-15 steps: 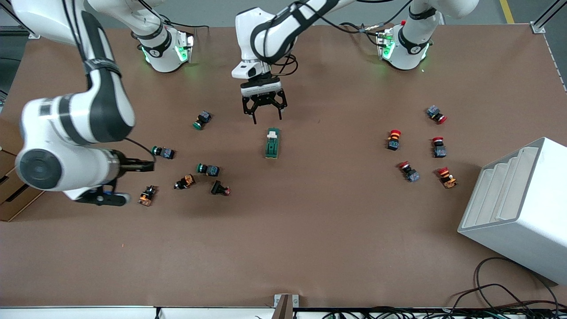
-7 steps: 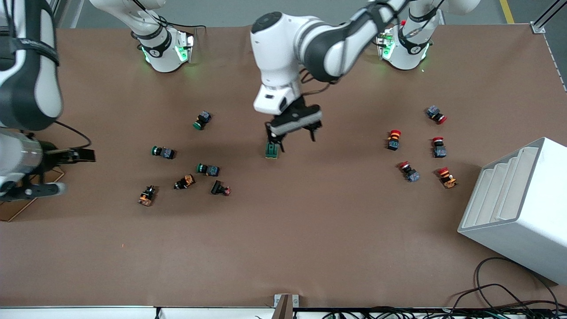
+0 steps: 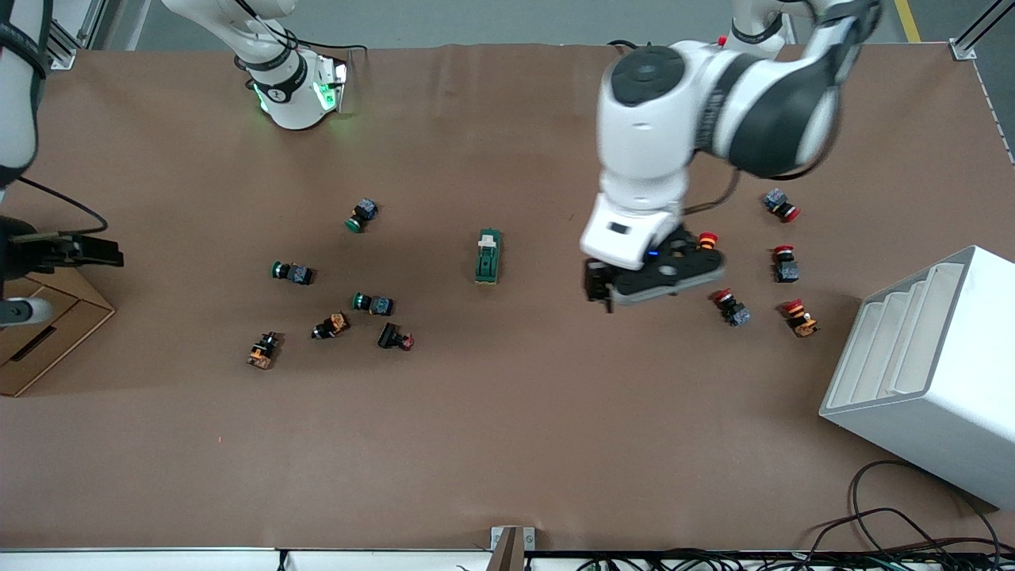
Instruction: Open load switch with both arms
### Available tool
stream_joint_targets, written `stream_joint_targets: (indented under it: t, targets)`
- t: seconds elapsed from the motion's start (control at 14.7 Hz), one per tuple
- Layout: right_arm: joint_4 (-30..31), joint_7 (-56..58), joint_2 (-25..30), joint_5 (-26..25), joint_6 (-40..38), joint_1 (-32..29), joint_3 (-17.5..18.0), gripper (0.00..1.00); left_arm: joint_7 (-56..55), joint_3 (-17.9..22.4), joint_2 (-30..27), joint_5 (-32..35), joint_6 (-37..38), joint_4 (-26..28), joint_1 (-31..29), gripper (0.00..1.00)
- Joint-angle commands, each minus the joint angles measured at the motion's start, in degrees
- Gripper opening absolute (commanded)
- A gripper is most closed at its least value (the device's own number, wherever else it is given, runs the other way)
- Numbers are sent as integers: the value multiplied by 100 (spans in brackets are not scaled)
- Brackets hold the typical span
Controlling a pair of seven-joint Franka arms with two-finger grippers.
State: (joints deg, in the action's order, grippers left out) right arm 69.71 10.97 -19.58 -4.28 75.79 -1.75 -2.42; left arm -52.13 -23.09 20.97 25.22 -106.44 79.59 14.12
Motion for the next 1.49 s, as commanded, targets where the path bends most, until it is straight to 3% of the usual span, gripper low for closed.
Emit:
stream_joint_targets:
  t: [0.0,0.14,0.41,0.75,1.43]
  targets:
    - [-36,-16,24,5,-82,-10,110,100,1008,101,-574,-690,290,92,-312,100]
    - [-19,19,59,93,-99,-19,128,100,1772,723,-996,-1376,464,153,-314,100]
    - [-36,37,182,374,-389,-10,145,100,3223,1270,-1454,-1765,1308,136,-489,100]
    - [762,46,911,481,-73,112,84,100,4227,1508,-1850,-2265,1660,118,-1007,100]
    - [1106,-710,1737,366,-275,359,66,100,5168,2168,-2298,-2478,2303,153,-1034,100]
